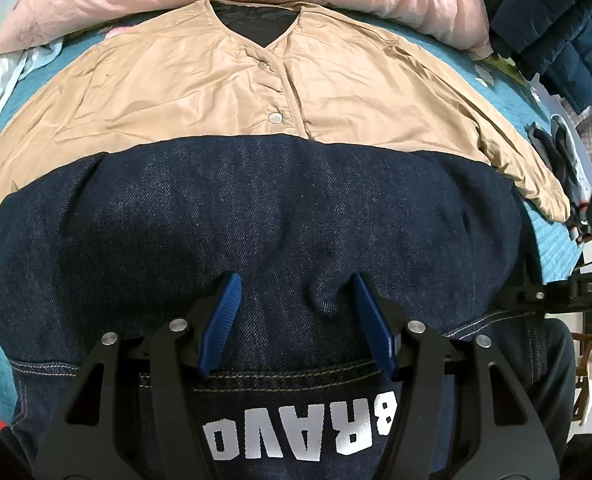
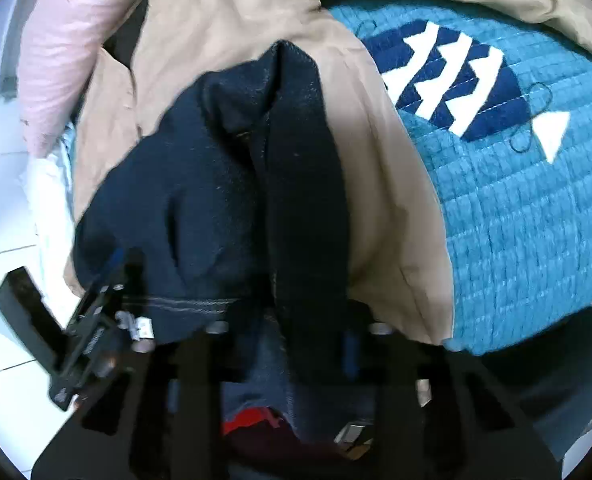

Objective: Fold large clothes

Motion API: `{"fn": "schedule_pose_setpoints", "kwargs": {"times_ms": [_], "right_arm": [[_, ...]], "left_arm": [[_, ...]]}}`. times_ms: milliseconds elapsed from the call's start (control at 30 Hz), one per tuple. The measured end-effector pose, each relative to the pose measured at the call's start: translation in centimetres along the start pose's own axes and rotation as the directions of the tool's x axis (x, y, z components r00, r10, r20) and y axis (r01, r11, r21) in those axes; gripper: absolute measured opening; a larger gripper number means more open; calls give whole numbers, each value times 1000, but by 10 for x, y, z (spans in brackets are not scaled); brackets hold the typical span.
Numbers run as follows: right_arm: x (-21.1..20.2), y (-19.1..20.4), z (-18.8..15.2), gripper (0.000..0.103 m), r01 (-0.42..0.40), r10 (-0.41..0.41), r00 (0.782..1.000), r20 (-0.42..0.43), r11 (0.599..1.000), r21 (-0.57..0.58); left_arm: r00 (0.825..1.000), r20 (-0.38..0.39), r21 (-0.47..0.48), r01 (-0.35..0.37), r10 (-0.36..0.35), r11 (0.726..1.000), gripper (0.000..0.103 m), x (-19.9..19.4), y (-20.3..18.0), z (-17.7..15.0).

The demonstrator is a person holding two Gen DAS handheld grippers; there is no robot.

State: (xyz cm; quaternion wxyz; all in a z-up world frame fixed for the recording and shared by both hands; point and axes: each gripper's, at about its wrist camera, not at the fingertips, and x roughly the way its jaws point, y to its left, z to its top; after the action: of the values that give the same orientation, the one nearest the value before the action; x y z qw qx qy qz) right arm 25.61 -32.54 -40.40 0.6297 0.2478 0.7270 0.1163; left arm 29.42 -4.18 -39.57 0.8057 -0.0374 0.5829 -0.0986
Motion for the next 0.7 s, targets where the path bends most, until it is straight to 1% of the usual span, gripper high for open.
{"fn": "schedule_pose_setpoints", "kwargs": {"times_ms": [33, 100, 300, 400, 533, 700], "right_arm": [[-4, 2, -2, 17, -14, 14, 1000, 6, 1000, 2], [-12, 4, -6, 16, -23, 23, 1000, 14, 1000, 1], [-44, 32, -26, 14, -2, 6, 998, 59, 998, -68], [-54, 57, -33, 14, 9, 0, 997, 74, 993, -121], [-56, 88, -38, 13, 20, -7, 997, 79, 986, -168], [-58, 139, -53, 13, 7, 8, 998, 56, 964, -266]], "left_arm": [[1000, -1, -1, 1, -1, 1000, 60, 0, 0, 0], [1000, 3, -8, 8, -8, 1000, 59, -1, 1, 0], [1000, 5, -30, 31, -31, 999, 58, -5, 8, 1], [1000, 7, -33, 28, -28, 999, 56, -6, 9, 1], [1000, 4, -32, 25, -25, 999, 56, -8, 10, 2], [999, 5, -40, 42, -42, 998, 56, -16, 16, 2]]}}
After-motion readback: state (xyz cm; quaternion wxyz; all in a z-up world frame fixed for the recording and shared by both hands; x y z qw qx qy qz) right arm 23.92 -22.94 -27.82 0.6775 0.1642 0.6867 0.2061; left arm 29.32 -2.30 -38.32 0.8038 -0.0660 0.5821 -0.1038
